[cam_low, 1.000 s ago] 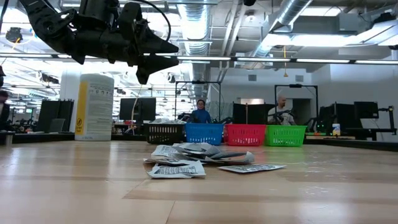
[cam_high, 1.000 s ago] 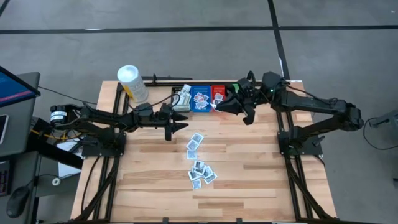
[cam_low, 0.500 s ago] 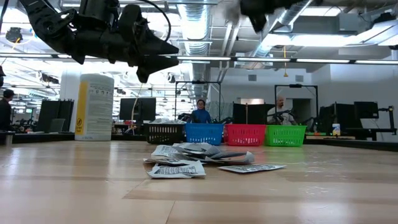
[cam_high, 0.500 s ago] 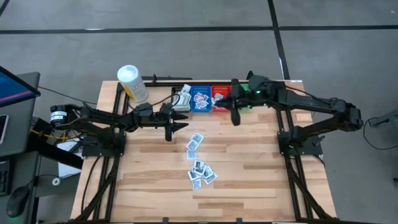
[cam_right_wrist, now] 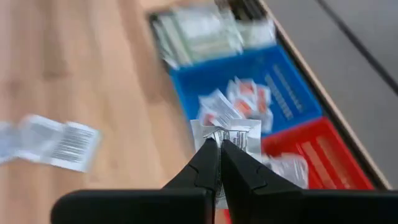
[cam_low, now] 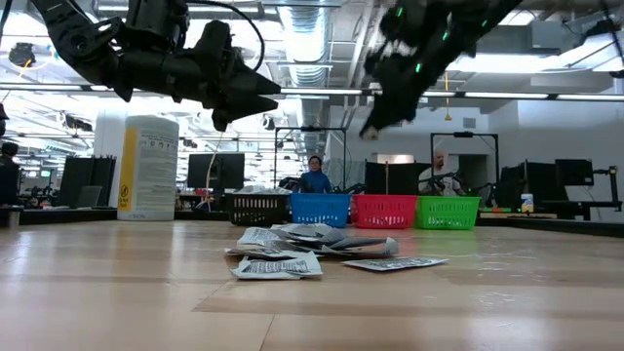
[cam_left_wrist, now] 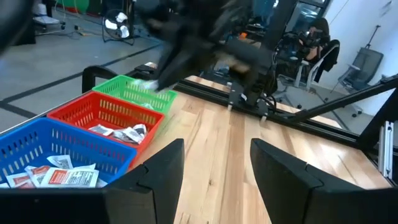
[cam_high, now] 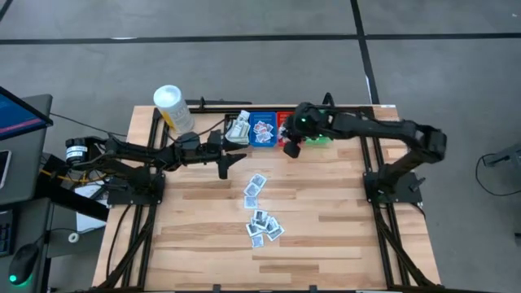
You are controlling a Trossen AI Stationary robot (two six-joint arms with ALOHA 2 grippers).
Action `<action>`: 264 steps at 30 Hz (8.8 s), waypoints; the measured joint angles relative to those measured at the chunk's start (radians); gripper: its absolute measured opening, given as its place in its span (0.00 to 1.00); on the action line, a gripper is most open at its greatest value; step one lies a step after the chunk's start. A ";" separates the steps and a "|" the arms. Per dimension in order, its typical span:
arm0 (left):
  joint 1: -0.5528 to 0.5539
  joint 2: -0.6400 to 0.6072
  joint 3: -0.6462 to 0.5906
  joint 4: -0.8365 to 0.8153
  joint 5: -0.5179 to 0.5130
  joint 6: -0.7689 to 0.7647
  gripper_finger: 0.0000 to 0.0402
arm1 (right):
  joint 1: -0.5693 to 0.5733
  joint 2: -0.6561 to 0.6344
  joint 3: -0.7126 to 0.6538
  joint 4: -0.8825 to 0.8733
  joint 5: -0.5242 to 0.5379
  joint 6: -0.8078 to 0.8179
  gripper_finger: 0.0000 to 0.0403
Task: Pick & Place First Aid Supplies
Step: Put the gray towelette pack in the red bin
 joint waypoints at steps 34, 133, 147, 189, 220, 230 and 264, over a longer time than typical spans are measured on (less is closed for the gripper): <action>-0.002 0.000 0.000 -0.039 -0.002 -0.005 0.46 | -0.087 0.191 0.000 0.025 0.110 -0.004 0.58; -0.089 0.000 -0.033 -0.158 0.023 -0.204 0.46 | 0.274 -0.189 0.214 0.226 -0.121 -0.125 0.17; -0.089 0.000 -0.033 -0.158 0.002 -0.204 0.46 | 0.272 -0.257 0.214 0.550 -0.638 0.286 0.17; -0.090 0.000 -0.032 -0.159 -0.018 -0.099 0.46 | -0.070 -0.102 0.164 -0.154 0.001 0.105 0.17; -0.106 0.000 -0.032 -0.187 -0.024 -0.136 0.46 | -0.035 0.197 0.164 -0.349 0.100 0.090 0.52; -0.106 0.000 -0.032 -0.256 0.022 -0.090 0.46 | 0.111 0.051 0.164 -0.343 0.100 0.106 0.56; -0.079 0.443 0.054 -0.125 0.160 0.298 0.46 | 0.346 0.066 0.164 -0.251 0.105 0.230 0.53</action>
